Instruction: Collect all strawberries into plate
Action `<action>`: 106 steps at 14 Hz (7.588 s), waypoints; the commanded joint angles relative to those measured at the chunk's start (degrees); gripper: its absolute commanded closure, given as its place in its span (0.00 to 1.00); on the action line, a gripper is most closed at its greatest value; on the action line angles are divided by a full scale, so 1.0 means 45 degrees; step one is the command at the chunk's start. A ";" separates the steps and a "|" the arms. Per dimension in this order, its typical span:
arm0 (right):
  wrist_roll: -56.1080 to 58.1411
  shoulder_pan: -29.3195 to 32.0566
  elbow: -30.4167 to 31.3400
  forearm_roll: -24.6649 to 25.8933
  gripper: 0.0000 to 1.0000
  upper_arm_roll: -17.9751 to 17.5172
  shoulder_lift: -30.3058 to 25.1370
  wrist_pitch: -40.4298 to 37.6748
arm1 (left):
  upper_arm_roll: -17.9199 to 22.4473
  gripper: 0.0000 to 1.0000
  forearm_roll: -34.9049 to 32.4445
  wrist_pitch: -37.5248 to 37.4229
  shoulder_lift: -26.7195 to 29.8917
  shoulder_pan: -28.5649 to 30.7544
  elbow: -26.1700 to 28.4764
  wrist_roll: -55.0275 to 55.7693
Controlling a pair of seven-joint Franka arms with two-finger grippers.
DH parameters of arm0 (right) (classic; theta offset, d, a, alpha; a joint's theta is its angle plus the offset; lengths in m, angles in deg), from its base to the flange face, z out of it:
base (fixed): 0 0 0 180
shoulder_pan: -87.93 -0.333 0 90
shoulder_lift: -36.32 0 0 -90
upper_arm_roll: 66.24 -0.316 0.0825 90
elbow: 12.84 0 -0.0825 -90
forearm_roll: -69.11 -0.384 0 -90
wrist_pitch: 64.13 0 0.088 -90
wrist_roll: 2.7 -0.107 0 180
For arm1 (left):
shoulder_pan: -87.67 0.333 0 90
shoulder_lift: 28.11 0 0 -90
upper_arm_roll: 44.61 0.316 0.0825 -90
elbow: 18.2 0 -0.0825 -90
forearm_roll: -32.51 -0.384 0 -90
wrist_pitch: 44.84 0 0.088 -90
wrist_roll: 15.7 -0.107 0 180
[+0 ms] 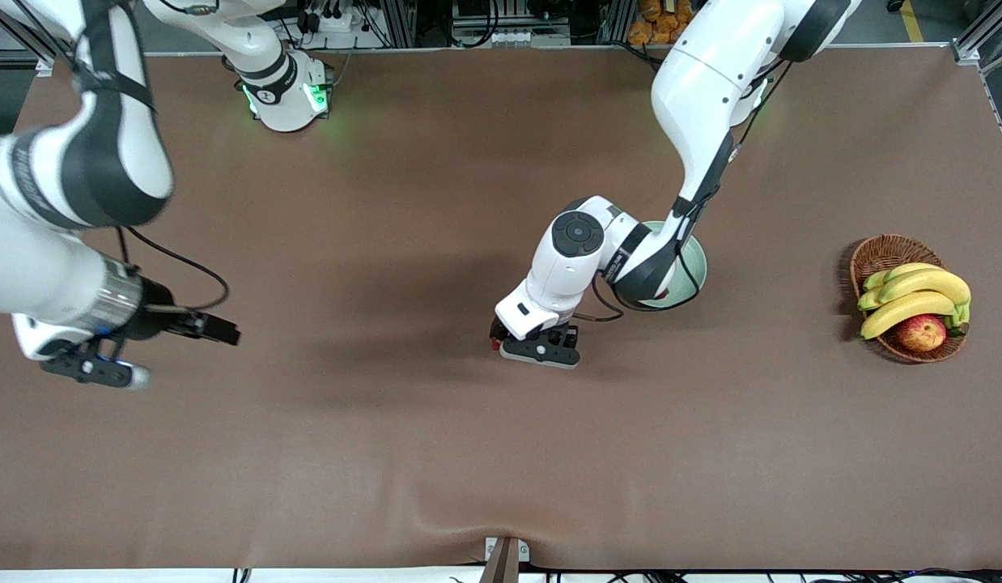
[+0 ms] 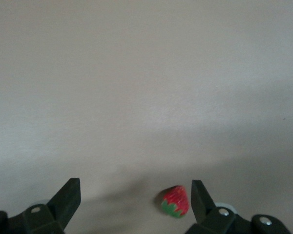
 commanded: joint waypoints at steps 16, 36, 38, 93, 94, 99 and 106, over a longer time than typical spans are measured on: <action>0.3967 0.2638 0.0770 0.1994 0.00 -0.1552 -0.3802 -0.3966 | 0.0265 0.47 -0.0006 0.1652 -0.1779 -0.1171 -0.0757 0.0064; 0.2736 0.3146 -0.0226 0.1701 0.00 -0.1590 -0.3626 -0.4240 | 0.0343 1.00 -0.0104 -0.1747 0.2043 -0.0098 0.2536 0.0006; 0.2736 0.3127 -0.0226 0.1642 0.00 -0.1590 -0.3626 -0.4201 | 0.0343 1.00 -0.0123 -0.1747 0.3332 0.0233 0.4313 -0.0267; 0.2736 0.2912 0.0067 0.1154 0.00 -0.1688 -0.3802 -0.4826 | 0.0382 0.00 0.0365 -0.8836 0.9001 0.6193 0.2739 -0.7065; 0.2736 0.2912 0.0067 0.1231 0.00 -0.1669 -0.3802 -0.4846 | 0.0382 0.00 0.0365 -0.8875 0.9118 0.6193 0.2720 -0.7046; 0.2697 0.3029 0.0047 0.1407 0.00 -0.1571 -0.3802 -0.4768 | 0.0324 0.00 0.1204 -1.0065 0.9178 0.6154 0.1804 -0.6948; 0.2678 0.2932 0.0047 0.1896 0.00 -0.1649 -0.3802 -0.4768 | 0.0343 0.00 0.1186 -1.0594 0.9276 0.6056 0.1372 -0.7026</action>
